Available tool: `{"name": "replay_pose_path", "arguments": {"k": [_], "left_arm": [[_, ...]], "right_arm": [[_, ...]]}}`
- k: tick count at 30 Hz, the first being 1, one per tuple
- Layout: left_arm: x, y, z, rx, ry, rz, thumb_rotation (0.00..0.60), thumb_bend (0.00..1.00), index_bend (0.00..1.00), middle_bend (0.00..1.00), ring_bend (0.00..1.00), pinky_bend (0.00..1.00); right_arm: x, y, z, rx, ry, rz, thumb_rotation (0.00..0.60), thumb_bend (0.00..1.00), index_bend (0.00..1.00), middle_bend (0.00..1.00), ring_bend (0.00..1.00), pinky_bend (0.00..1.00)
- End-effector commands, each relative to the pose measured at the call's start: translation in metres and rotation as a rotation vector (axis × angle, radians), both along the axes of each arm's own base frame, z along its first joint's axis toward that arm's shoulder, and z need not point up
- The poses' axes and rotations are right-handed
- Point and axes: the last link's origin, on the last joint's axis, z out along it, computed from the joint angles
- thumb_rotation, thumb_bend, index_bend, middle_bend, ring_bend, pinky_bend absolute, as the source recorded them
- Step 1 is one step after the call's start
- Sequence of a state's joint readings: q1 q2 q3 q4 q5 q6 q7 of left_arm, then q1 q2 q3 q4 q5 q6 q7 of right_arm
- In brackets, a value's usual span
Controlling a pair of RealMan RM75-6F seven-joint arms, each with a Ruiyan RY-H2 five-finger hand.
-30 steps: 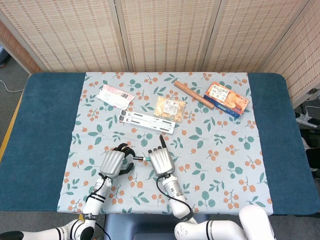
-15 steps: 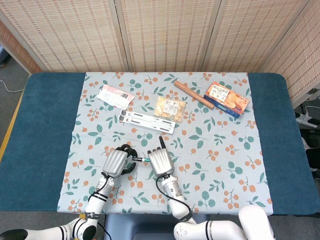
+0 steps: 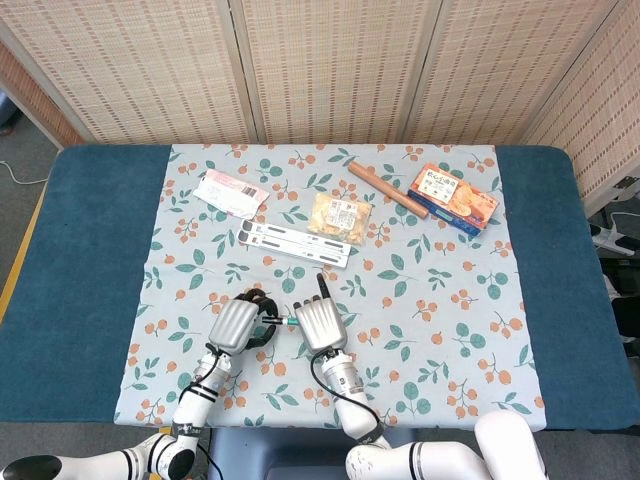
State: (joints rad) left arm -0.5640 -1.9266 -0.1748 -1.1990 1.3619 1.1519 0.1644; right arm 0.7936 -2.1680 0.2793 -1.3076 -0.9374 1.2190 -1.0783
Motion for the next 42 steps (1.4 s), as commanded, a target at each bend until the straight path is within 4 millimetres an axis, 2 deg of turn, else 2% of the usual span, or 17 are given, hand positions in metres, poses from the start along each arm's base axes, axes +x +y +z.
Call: {"name": "replay_pose_path", "arguments": {"k": [1,13,18,26,35,42], "left_arm": [[-0.0007,0.0004,-0.0005,0.0,-0.001,0.003,0.6,0.37,0.5,0.48,0.26,0.41],[-0.001,0.0012,-0.0007,0.004,0.0,-0.006,0.6,0.37,0.52,0.52,0.28,0.41],[-0.0007,0.001,0.0016,0.011,-0.013,-0.017,0.6,0.38,0.55,0.62,0.38,0.42],[0.0028,0.0004,0.0032,0.031,-0.051,-0.024,0.6,0.57,0.66,0.79,0.56,0.52],[0.0043,-0.0001,0.0028,0.034,-0.079,0.0,0.6,0.78,0.77,0.91,0.65,0.55],[0.0028,0.003,0.0069,0.048,-0.101,0.011,0.6,0.86,0.81,0.97,0.69,0.59]], "right_arm": [[0.0006,0.0002,-0.0001,0.002,-0.006,-0.002,0.6,0.36,0.98,0.85,0.48,0.01],[0.0011,0.0001,-0.0007,0.004,-0.009,-0.006,0.6,0.36,0.98,0.85,0.48,0.01],[0.0018,-0.0002,-0.0003,0.003,-0.021,-0.005,0.6,0.36,0.98,0.85,0.48,0.01],[0.001,-0.0006,-0.0004,-0.001,-0.028,-0.008,0.6,0.36,0.98,0.85,0.48,0.01],[0.0025,-0.0009,-0.0006,-0.003,-0.04,-0.01,0.6,0.36,0.98,0.85,0.48,0.01],[0.0024,-0.0014,0.0004,-0.004,-0.043,-0.012,0.6,0.36,0.98,0.85,0.48,0.01]]}}
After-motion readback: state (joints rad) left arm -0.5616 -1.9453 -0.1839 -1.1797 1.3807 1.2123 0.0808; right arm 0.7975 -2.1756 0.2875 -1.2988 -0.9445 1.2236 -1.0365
